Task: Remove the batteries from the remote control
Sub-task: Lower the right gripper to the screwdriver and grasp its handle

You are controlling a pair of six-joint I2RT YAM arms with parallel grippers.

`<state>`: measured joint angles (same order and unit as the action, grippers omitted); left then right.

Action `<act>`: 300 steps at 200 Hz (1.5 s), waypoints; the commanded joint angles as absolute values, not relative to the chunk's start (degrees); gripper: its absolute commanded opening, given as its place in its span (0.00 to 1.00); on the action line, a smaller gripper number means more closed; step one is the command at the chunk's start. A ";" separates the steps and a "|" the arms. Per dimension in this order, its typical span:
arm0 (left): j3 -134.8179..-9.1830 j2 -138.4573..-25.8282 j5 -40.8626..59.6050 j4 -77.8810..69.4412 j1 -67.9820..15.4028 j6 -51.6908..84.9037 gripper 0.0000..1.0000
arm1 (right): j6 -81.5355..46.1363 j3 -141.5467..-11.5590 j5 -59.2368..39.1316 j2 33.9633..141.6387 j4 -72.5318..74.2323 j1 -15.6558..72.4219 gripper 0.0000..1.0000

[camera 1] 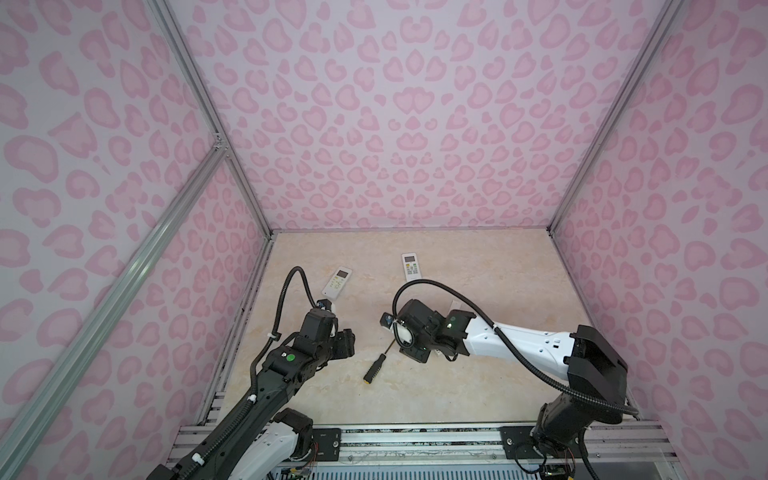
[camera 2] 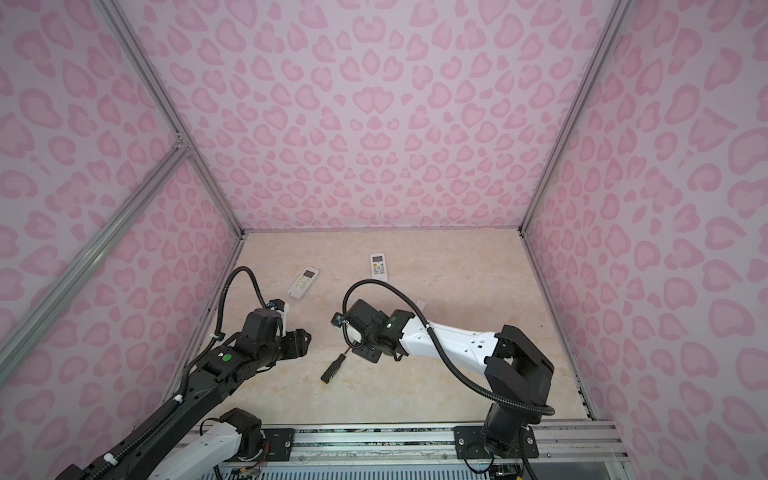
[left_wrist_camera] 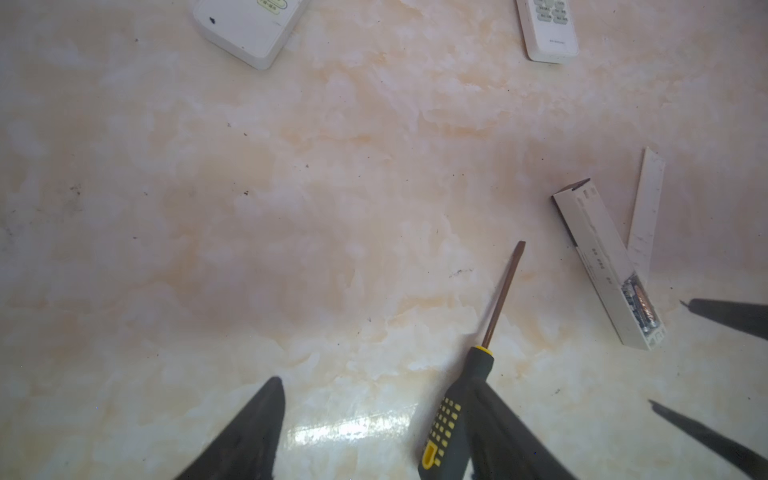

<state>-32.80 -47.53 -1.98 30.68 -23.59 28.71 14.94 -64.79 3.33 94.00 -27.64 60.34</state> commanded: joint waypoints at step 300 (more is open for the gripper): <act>-24.77 -46.33 9.58 28.59 -8.52 38.78 0.82 | 39.45 -88.87 -1.31 123.50 -34.30 68.27 0.33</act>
<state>-24.27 -45.76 9.15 29.87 -8.69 39.92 42.41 -89.17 -0.40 122.54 -33.45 69.30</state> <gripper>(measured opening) 0.821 0.382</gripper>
